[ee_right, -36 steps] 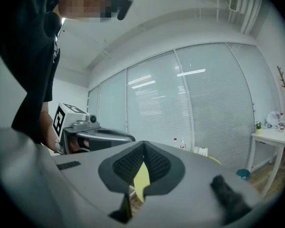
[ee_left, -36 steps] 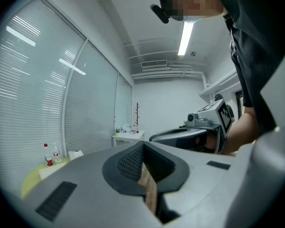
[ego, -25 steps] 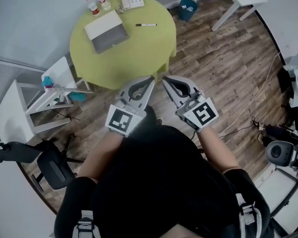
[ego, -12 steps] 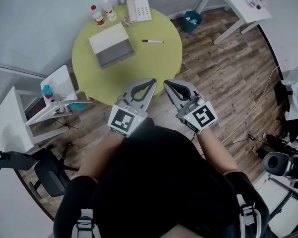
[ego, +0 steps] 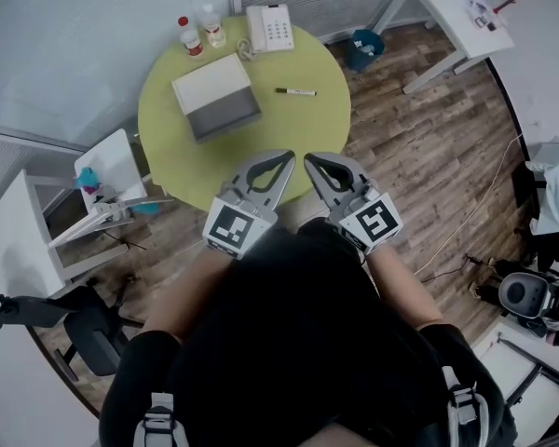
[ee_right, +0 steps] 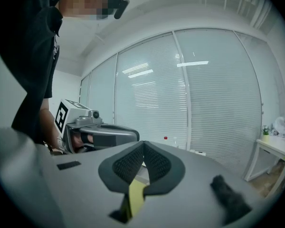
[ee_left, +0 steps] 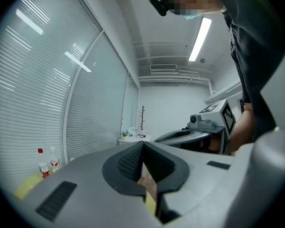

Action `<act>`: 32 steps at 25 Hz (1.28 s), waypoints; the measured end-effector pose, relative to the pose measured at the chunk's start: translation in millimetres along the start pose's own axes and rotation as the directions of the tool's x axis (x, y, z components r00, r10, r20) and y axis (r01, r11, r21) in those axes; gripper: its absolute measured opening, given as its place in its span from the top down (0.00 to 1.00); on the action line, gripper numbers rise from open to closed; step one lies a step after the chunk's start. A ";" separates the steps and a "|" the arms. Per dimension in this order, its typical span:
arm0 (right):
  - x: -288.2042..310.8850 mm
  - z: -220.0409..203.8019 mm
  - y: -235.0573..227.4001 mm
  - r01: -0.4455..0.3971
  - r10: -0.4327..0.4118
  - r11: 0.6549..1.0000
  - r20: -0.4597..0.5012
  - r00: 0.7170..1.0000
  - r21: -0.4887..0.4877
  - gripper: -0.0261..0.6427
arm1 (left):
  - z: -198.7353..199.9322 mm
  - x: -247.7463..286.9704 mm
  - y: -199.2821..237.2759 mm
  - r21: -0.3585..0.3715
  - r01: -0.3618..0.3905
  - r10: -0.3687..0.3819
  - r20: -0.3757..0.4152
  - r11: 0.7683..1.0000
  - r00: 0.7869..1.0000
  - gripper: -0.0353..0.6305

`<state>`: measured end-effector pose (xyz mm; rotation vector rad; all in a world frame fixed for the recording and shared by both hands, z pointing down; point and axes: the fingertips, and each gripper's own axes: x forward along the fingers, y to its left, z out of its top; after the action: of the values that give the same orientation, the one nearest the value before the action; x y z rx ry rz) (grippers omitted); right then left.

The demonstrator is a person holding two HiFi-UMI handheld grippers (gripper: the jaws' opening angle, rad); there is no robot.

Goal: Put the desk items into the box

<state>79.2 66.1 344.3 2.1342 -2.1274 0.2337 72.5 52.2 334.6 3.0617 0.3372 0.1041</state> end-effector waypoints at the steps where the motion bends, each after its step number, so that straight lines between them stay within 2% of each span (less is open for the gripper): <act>1: 2.9 -0.4 -0.9 -0.002 0.002 1.000 -0.002 1.000 -0.003 0.94 | -1.3 0.7 2.5 -0.006 -0.002 0.001 -0.005 1.000 1.000 0.94; 8: 18.5 -3.6 -28.8 -0.025 0.025 1.000 -0.012 1.000 -0.010 0.94 | -10.3 20.1 25.3 -0.006 -0.035 0.035 -0.024 0.999 0.999 0.94; 15: 31.0 -8.1 -76.9 -0.118 0.117 0.993 -0.019 0.993 -0.023 0.94 | -9.9 56.7 46.8 0.002 -0.149 0.149 -0.043 0.989 0.988 0.94; 20: 46.8 -19.9 -121.6 -0.214 0.212 0.976 -0.054 0.976 -0.029 0.94 | -14.1 93.7 69.0 0.017 -0.261 0.261 -0.044 0.965 0.964 0.94; 24: 64.1 -34.9 -156.0 -0.284 0.277 0.957 -0.111 0.954 -0.057 0.94 | -22.7 119.9 86.9 -0.036 -0.325 0.323 -0.051 0.945 0.945 0.94; 32: 92.9 -75.1 -204.2 -0.437 0.423 0.899 -0.211 0.881 -0.023 0.94 | -47.0 159.1 114.1 -0.122 -0.456 0.453 -0.053 0.882 0.890 0.94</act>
<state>281.5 -9.5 440.9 1.4988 -2.4149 0.3889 248.5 -21.6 398.6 2.9416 -0.3829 0.1736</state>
